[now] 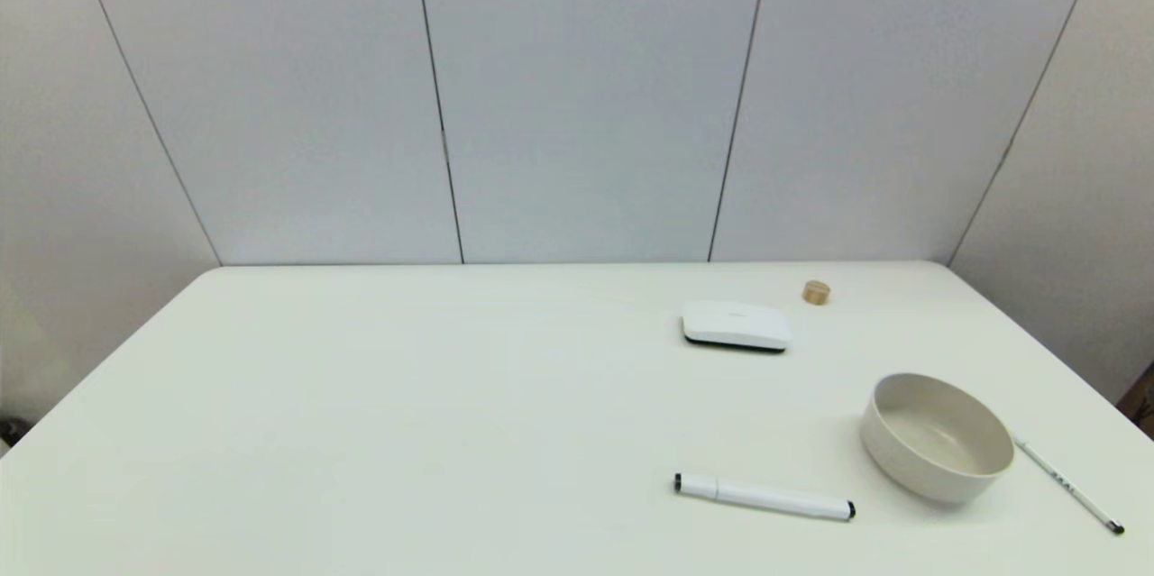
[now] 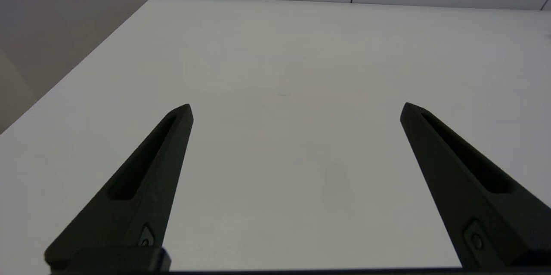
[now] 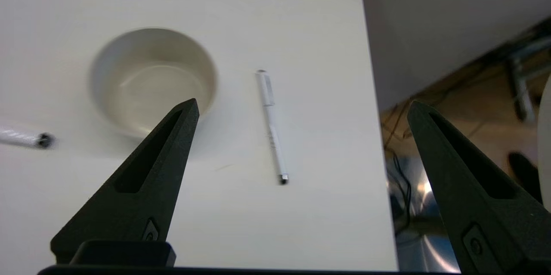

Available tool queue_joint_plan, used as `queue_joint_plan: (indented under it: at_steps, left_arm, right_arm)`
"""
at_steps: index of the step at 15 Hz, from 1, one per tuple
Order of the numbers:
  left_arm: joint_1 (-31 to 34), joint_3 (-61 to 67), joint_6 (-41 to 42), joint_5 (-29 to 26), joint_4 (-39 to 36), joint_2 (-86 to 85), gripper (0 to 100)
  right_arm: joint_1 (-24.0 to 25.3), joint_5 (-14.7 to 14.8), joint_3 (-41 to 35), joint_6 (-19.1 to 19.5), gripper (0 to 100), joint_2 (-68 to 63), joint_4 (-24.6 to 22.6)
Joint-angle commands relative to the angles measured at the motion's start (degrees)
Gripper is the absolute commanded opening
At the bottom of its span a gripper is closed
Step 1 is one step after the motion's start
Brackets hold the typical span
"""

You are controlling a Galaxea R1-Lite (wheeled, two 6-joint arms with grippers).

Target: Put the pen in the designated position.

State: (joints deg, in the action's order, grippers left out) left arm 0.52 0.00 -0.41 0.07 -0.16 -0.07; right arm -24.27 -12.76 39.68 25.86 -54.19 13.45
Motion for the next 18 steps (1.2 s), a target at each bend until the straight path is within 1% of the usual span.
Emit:
queue_joint_plan:
  at_steps: [1, 2, 3, 5, 6, 8, 9, 10, 13, 16, 17, 18]
  left_arm:
    - [0.0, 0.0, 0.0, 0.0, 0.0, 0.0, 100]
    - [0.1, 0.1, 0.0, 0.0, 0.0, 0.0, 100]
    - [0.1, 0.1, 0.0, 0.0, 0.0, 0.0, 100]
    - [0.1, 0.1, 0.0, 0.0, 0.0, 0.0, 100]
    - [0.0, 0.1, 0.0, 0.0, 0.0, 0.0, 100]
    - [0.1, 0.0, 0.0, 0.0, 0.0, 0.0, 100]
    - [0.1, 0.0, 0.0, 0.0, 0.0, 0.0, 100]
    - [0.0, 0.1, 0.0, 0.0, 0.0, 0.0, 100]
    - [0.0, 0.1, 0.0, 0.0, 0.0, 0.0, 100]
    - [0.1, 0.1, 0.0, 0.0, 0.0, 0.0, 100]
    - [0.1, 0.1, 0.0, 0.0, 0.0, 0.0, 100]
    - [0.1, 0.1, 0.0, 0.0, 0.0, 0.0, 100]
  right_arm:
    - [15.7, 8.5, -15.2, -12.8, 100, 17.3, -9.8]
    - [18.6, 9.2, -15.5, -14.3, 100, 20.3, -9.4]
    - [19.8, 10.3, -16.0, -14.6, 100, 22.7, -8.7]
    - [19.8, 10.0, -18.4, -14.9, 100, 28.1, -6.8]
    - [20.2, 10.0, -19.0, -14.9, 100, 31.1, -5.0]
    - [22.2, 10.1, -19.8, -15.0, 100, 36.3, -1.6]
    - [24.4, 10.3, -21.0, -15.5, 100, 39.1, -0.8]
    - [24.8, 10.3, -21.6, -15.7, 100, 41.0, -0.4]
    - [24.6, 10.8, -26.5, -16.4, 100, 45.7, -1.1]
    - [24.4, 10.6, -30.6, -16.7, 100, 52.0, -1.0]
    - [24.3, 10.7, -32.0, -16.9, 100, 54.1, -1.3]
    - [24.3, 11.1, -33.2, -17.1, 100, 54.2, -2.7]
